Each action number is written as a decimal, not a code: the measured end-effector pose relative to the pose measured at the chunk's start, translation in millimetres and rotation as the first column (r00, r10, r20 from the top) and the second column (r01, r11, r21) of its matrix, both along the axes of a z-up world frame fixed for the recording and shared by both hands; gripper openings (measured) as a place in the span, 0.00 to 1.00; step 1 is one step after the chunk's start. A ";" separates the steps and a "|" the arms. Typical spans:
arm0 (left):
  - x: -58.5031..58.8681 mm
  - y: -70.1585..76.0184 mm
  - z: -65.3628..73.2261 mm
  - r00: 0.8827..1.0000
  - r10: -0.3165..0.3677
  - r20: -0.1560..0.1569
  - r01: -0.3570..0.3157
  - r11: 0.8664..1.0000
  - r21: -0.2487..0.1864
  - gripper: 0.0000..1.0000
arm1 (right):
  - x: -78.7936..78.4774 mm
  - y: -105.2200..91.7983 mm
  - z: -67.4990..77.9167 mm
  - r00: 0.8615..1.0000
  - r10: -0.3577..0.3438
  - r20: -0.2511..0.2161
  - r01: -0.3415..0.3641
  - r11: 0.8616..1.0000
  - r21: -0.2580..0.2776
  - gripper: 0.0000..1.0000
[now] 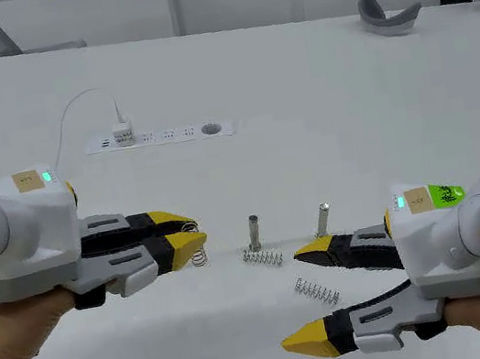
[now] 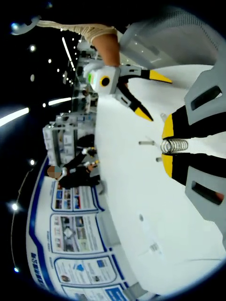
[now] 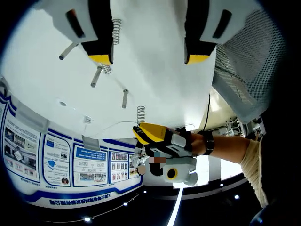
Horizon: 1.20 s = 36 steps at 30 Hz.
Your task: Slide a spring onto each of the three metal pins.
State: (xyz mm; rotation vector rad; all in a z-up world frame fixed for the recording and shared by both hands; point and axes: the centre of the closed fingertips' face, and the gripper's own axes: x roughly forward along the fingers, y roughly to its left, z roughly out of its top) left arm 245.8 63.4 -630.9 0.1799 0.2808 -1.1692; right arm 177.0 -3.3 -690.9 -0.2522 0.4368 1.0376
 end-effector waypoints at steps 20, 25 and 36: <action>43.9 25.6 -8.5 0.994 0.108 -0.007 -0.108 0.994 0.028 0.10 | -5.4 -29.4 -0.3 0.998 -0.064 0.017 0.064 0.998 -0.019 0.75; 54.5 29.4 -11.1 0.991 0.136 -0.015 -0.135 0.991 0.022 0.10 | -5.1 -35.4 2.0 0.995 -0.094 0.016 0.094 0.996 -0.009 0.76; 67.7 29.7 -20.2 0.985 0.170 -0.026 -0.169 0.985 0.033 0.10 | -3.7 -45.4 1.0 0.991 -0.136 0.009 0.136 0.991 -0.004 0.76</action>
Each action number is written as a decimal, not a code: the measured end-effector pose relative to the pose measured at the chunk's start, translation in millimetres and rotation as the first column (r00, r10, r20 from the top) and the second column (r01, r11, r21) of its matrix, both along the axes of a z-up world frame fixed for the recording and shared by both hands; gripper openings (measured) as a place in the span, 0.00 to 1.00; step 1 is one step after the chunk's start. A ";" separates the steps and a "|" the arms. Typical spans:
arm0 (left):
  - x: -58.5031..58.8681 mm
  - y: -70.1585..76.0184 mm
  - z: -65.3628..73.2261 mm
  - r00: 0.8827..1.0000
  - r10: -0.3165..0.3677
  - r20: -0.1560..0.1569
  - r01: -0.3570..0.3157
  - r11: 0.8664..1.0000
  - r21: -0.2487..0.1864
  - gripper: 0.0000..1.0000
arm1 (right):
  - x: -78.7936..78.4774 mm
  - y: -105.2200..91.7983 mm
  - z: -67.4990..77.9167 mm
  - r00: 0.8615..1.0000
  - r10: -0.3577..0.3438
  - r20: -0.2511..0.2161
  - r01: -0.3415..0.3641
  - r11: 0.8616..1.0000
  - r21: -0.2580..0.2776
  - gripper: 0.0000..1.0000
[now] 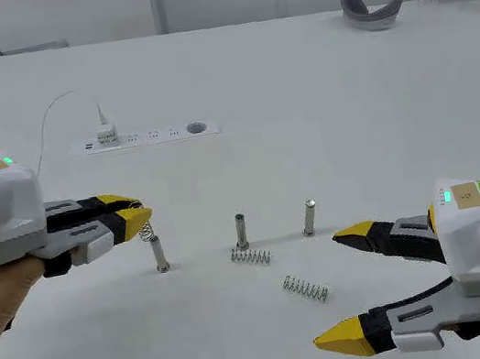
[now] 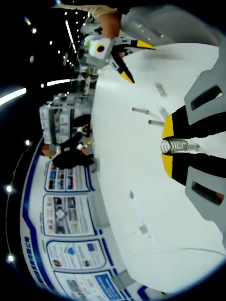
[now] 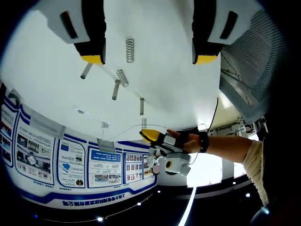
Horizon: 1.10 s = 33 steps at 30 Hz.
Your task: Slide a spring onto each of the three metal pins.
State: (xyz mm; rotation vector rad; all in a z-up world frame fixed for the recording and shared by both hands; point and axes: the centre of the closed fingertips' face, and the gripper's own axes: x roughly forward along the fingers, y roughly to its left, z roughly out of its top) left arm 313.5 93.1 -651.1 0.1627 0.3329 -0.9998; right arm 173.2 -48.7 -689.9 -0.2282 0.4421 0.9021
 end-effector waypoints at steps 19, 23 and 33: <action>6.6 -3.5 -12.0 1.000 0.009 -0.009 -0.009 1.000 0.017 0.10 | 1.5 1.0 2.6 1.000 -0.009 0.004 0.009 1.000 0.013 0.75; 6.7 -4.6 -13.9 1.000 0.009 -0.007 -0.009 1.000 0.022 0.10 | 1.5 1.0 2.8 1.000 -0.010 0.004 0.010 1.000 0.013 0.75; 6.6 -4.3 -19.9 1.000 0.011 -0.006 -0.010 1.000 0.026 0.10 | 1.3 1.3 2.4 1.000 -0.010 0.003 0.010 1.000 0.013 0.75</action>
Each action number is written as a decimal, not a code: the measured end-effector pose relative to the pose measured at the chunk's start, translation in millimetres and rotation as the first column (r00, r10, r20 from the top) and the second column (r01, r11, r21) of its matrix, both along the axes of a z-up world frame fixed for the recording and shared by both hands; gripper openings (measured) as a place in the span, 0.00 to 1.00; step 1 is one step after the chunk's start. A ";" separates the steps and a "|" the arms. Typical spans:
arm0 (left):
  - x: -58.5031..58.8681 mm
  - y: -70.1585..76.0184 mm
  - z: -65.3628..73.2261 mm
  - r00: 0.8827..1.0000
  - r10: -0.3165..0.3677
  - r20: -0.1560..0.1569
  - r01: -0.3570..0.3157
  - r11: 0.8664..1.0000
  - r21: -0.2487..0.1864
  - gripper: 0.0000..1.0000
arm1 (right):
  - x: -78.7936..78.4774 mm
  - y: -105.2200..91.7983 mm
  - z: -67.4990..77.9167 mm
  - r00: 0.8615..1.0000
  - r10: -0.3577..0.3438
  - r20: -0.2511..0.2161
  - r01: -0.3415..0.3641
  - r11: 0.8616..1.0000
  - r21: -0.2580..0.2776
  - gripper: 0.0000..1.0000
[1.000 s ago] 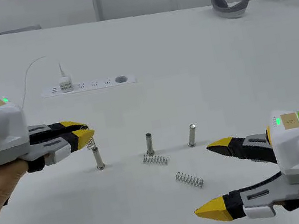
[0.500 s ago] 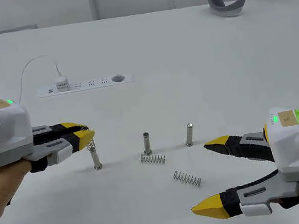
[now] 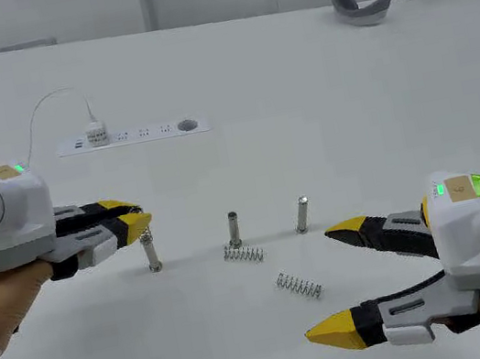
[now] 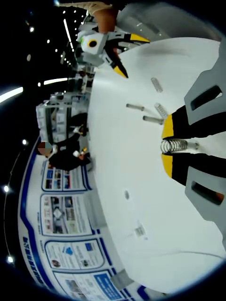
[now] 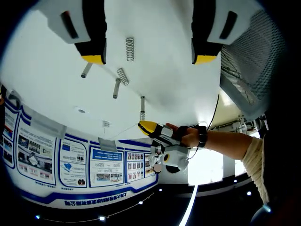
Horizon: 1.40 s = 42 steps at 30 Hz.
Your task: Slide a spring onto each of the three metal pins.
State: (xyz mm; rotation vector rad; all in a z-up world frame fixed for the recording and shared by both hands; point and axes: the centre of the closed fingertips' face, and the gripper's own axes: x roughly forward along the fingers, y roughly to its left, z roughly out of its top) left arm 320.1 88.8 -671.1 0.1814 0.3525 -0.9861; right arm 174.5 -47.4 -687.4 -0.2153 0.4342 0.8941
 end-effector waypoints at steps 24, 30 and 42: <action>-0.8 -0.1 -30.9 1.000 0.023 -0.009 -0.023 1.000 0.018 0.10 | -0.4 -0.6 -4.3 1.000 -0.002 -0.015 0.002 1.000 -0.003 0.75; -2.0 0.1 -38.3 1.000 0.024 -0.012 -0.024 0.999 0.029 0.10 | -0.9 1.9 -4.7 1.000 0.002 -0.018 -0.002 1.000 -0.002 0.74; -1.7 0.3 -47.6 0.999 0.028 -0.022 -0.027 0.999 0.046 0.11 | -0.8 3.6 -4.9 1.000 0.004 -0.019 -0.004 1.000 0.002 0.74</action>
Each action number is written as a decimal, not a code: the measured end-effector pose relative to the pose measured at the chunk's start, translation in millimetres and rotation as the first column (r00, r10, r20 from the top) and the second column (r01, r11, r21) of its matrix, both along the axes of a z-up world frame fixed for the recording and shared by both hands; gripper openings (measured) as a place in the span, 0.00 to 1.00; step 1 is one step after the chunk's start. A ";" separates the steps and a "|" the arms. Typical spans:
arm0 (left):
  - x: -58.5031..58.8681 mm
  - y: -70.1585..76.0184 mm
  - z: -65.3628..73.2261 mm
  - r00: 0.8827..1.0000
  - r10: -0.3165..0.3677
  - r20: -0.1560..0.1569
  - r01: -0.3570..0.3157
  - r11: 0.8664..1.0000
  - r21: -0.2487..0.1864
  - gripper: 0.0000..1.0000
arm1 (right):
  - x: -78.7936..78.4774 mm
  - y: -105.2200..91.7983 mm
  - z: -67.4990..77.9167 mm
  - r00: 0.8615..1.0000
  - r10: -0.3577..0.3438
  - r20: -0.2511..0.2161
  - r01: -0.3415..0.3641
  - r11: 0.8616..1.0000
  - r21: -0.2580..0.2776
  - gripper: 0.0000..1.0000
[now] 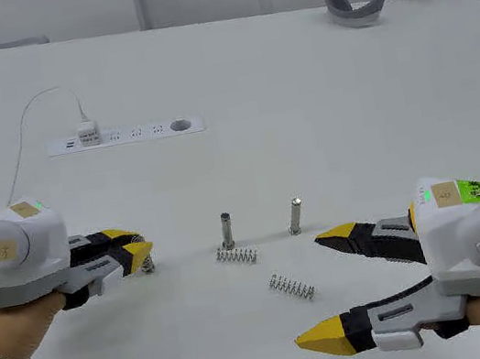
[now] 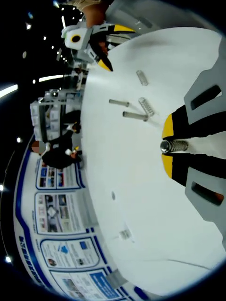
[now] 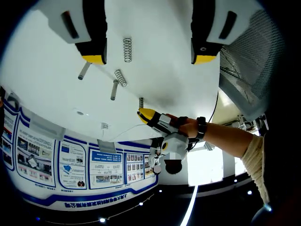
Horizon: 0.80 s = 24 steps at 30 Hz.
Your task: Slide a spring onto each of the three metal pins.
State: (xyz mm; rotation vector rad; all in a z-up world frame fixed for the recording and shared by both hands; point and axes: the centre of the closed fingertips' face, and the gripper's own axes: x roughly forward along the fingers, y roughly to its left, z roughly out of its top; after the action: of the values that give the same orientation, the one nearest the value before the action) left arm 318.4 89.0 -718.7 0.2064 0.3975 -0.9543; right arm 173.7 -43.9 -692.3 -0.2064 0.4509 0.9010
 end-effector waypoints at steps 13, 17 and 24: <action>-1.0 1.5 -3.6 1.000 0.015 -0.022 -0.015 1.000 -0.003 0.13 | -0.3 1.0 -0.1 1.000 0.003 -0.002 -0.003 1.000 0.000 0.74; -1.9 2.9 -2.8 1.000 0.019 -0.024 -0.019 1.000 -0.004 0.15 | -0.4 1.1 -0.6 1.000 0.004 -0.003 -0.004 1.000 -0.001 0.74; -5.3 8.4 1.0 0.999 0.024 -0.031 -0.024 1.000 -0.012 0.20 | 0.1 0.9 -0.1 1.000 0.002 -0.002 -0.002 1.000 0.001 0.74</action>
State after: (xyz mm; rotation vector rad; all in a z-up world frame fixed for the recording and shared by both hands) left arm 313.1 97.4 -717.7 0.1750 0.4216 -0.9374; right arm 173.8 -43.0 -692.5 -0.2050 0.4520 0.9038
